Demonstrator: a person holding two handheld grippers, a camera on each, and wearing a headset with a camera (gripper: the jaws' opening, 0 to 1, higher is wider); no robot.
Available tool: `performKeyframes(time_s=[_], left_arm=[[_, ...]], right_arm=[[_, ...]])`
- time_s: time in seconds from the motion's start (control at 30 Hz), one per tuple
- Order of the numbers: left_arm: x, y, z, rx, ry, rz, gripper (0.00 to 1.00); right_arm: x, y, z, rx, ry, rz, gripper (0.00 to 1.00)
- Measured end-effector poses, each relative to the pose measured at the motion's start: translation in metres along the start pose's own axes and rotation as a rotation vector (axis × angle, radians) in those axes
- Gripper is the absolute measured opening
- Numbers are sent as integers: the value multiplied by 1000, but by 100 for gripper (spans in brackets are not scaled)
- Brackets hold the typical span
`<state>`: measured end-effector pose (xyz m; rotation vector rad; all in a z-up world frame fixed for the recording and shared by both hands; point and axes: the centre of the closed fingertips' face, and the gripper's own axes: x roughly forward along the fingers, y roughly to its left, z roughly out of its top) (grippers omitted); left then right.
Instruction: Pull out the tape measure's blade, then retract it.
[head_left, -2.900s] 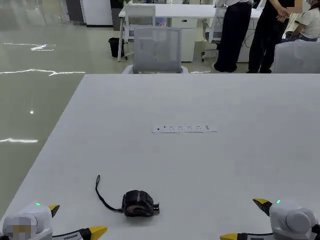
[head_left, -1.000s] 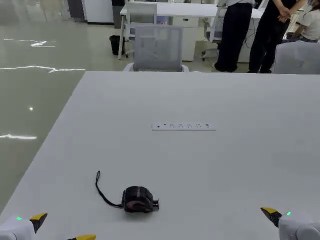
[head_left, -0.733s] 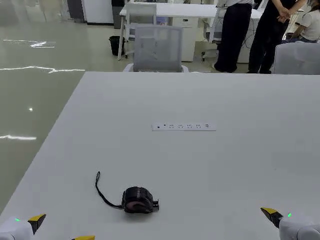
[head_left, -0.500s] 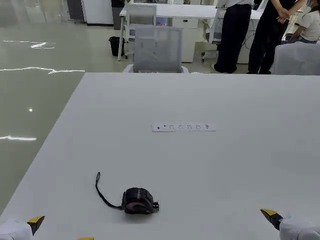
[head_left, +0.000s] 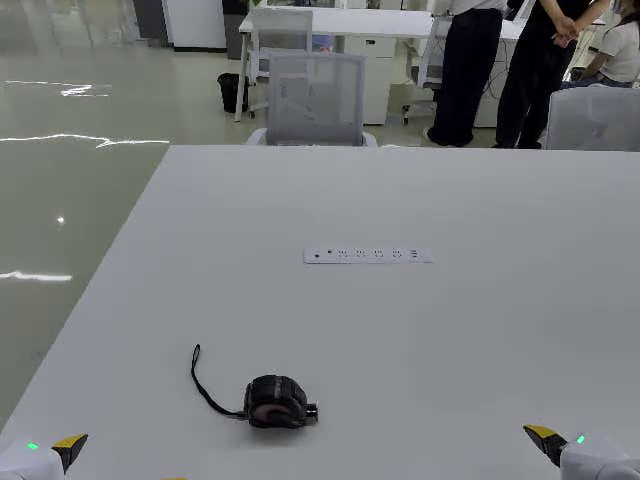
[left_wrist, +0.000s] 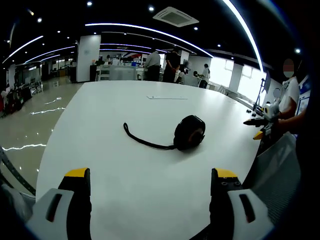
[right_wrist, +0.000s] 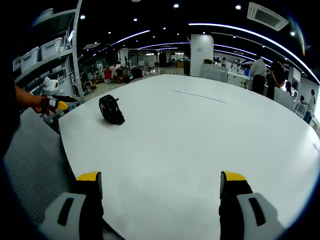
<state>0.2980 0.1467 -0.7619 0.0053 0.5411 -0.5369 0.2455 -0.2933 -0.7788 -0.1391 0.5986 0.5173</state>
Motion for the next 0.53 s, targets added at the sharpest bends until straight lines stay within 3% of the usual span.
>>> performKeyframes(time_s=[0.53], left_arm=[[1,1,2,-6,-6,-3,99]], right_arm=[[1,2,-3,9,1,-2,100]])
